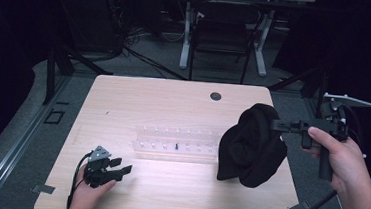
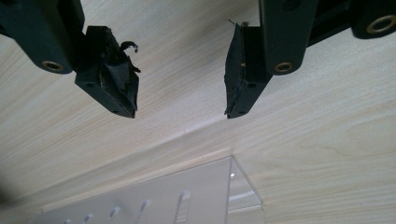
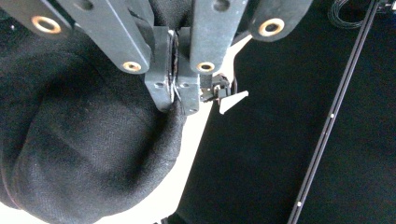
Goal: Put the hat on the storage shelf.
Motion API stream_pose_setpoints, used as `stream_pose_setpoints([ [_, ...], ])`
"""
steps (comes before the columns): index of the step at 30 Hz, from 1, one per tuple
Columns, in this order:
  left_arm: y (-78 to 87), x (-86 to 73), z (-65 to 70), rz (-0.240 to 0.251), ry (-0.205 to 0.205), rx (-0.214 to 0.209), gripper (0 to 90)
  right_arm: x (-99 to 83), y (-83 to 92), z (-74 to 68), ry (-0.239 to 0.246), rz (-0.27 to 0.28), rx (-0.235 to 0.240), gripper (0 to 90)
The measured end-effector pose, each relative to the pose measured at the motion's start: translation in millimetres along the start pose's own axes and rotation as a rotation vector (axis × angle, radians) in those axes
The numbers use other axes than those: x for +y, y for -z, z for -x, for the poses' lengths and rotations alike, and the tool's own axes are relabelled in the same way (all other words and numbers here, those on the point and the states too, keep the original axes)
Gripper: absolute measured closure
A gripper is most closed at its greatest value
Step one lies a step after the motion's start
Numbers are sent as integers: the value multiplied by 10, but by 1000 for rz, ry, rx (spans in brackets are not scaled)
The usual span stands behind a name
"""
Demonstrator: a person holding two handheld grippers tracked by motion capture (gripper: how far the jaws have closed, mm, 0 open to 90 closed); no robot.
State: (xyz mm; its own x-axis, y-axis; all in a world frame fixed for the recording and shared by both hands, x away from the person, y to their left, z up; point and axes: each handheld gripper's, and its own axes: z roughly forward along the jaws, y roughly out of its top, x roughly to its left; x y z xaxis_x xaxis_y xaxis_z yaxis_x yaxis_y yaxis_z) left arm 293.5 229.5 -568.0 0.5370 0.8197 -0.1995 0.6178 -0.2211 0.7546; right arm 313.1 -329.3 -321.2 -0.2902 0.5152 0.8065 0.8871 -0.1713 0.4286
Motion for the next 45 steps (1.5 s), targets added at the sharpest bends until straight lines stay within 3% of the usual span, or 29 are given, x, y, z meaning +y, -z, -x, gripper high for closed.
stream_pose_setpoints([
  [10,1,2,-4,-1,-1,-3,447,131,-61,-139,24,9,17,883],
  [24,7,9,-10,-2,-1,-3,447,350,-321,-266,27,24,32,883],
  [36,11,11,-16,9,-4,-4,447,488,-652,-409,57,24,39,883],
  [45,15,15,-20,6,-2,-10,447,563,-975,-426,62,7,49,883],
])
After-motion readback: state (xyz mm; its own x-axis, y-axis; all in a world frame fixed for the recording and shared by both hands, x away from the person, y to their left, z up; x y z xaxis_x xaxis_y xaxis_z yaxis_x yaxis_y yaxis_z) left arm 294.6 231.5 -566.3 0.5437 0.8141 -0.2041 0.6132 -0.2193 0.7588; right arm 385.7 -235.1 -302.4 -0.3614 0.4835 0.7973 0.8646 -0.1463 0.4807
